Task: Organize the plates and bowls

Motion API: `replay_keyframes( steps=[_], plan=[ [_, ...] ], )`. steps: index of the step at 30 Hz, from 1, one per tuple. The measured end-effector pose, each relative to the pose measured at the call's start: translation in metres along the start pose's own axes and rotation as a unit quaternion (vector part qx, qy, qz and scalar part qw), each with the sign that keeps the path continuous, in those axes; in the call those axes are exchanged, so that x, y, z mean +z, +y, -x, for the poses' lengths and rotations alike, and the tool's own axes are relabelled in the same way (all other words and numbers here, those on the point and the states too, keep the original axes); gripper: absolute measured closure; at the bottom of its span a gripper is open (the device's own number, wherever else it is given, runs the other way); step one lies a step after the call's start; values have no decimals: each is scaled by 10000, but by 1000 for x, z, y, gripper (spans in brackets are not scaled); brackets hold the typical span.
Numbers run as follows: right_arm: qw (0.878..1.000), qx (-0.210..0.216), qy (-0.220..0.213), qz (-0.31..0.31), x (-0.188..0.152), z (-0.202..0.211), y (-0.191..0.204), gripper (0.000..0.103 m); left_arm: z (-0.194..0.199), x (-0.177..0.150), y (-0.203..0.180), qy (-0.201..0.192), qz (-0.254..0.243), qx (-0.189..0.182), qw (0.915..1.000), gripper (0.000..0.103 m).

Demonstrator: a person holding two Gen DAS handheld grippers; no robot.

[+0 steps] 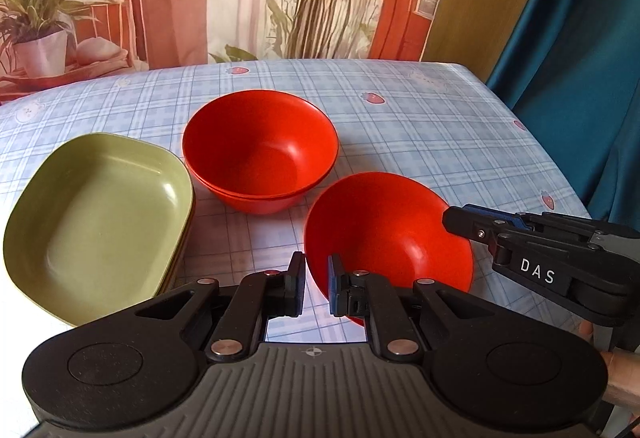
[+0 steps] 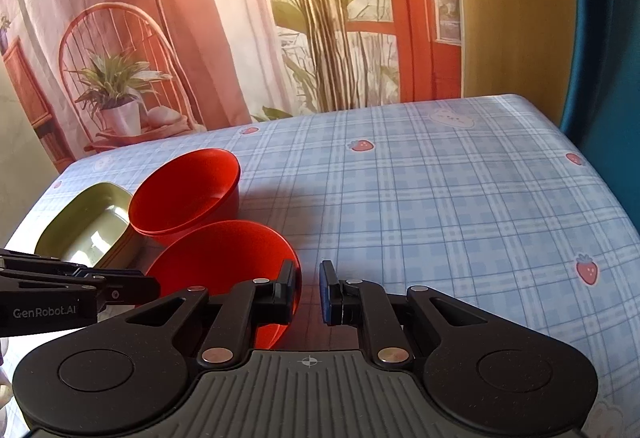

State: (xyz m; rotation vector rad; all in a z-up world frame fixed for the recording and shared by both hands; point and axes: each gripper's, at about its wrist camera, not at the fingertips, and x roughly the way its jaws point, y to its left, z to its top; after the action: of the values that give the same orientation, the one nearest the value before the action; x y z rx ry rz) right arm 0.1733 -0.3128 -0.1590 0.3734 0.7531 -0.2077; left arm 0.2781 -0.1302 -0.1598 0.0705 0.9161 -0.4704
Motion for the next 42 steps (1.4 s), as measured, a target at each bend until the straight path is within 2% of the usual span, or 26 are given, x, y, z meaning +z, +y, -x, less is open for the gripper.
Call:
replay_keyframes(
  steps=[17,42],
  plan=[
    [9994,194,93,-279,-21,-2,4,94,1,-13,2,-35,289,-185,9994,91],
    [9990,219,75,-390,-20,-3,8,96,6,-16,10,-74,497,-273,9984,91]
  ],
)
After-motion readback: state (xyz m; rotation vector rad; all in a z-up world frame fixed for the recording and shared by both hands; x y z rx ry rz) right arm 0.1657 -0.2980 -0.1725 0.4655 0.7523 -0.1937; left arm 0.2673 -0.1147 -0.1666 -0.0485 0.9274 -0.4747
